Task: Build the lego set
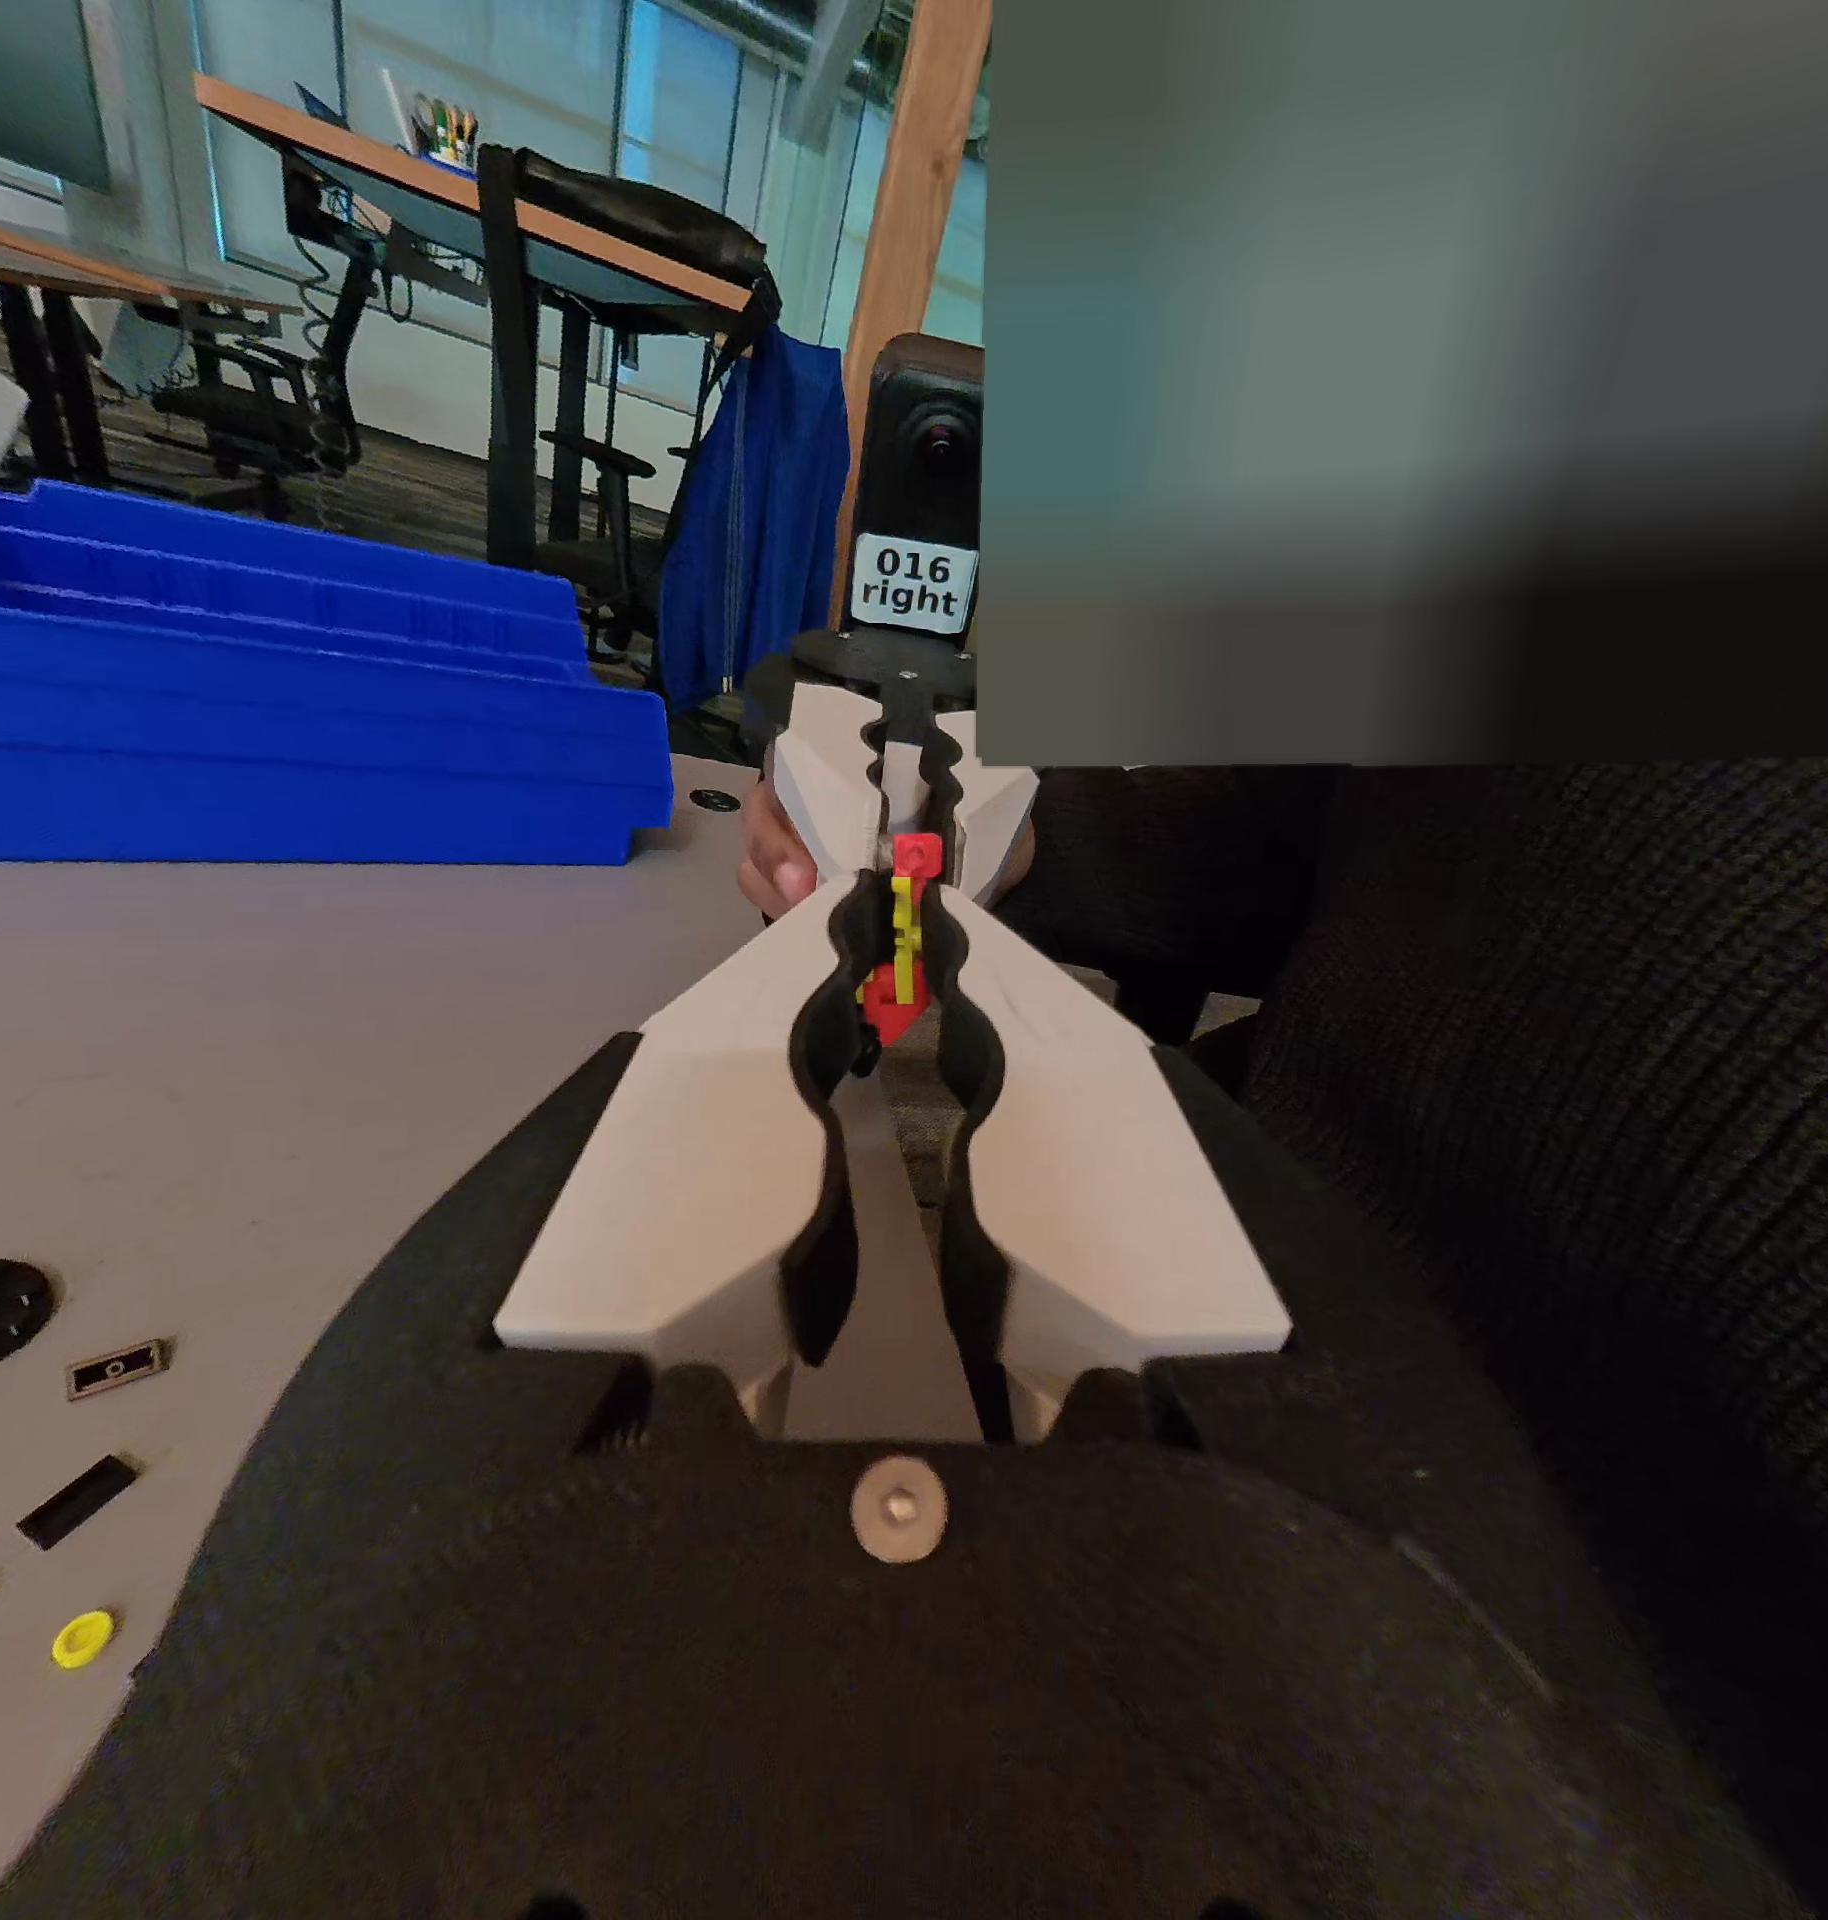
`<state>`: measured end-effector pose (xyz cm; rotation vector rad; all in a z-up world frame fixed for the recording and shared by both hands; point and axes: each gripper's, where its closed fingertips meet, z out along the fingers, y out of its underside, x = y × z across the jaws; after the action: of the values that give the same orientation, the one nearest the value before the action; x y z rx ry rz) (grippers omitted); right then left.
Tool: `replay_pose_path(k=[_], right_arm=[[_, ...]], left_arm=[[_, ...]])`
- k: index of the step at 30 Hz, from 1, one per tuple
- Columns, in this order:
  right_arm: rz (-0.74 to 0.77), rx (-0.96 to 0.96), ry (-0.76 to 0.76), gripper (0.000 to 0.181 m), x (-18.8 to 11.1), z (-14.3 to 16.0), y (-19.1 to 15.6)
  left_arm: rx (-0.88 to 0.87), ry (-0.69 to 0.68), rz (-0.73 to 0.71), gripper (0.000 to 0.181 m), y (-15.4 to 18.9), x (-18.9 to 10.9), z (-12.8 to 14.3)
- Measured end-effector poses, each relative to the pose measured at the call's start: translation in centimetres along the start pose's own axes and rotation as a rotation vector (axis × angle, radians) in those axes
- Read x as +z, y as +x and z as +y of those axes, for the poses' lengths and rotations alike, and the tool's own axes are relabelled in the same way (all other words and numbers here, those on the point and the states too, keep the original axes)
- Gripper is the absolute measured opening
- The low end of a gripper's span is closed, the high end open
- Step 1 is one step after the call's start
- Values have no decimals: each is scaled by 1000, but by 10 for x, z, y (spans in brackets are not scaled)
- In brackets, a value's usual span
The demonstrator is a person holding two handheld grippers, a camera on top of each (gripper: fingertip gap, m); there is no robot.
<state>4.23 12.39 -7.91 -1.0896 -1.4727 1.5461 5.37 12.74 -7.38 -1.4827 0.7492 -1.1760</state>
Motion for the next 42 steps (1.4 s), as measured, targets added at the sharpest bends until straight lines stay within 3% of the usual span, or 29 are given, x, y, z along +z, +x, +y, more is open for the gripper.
replay_pose_path(k=[7,10,18,42], right_arm=[[3,-3,2,11,-1,-2,0],[20,14,16,22,-2,-6,2],[37,37,6,9,-3,-8,4],[11,37,-42,7,-4,-3,3]], left_arm=[[23,-3,-13,4,1,1,0],[46,-8,-28,4,-1,0,0],[98,-43,-59,4,-2,3,6],[124,-55,-65,4,-4,4,9]])
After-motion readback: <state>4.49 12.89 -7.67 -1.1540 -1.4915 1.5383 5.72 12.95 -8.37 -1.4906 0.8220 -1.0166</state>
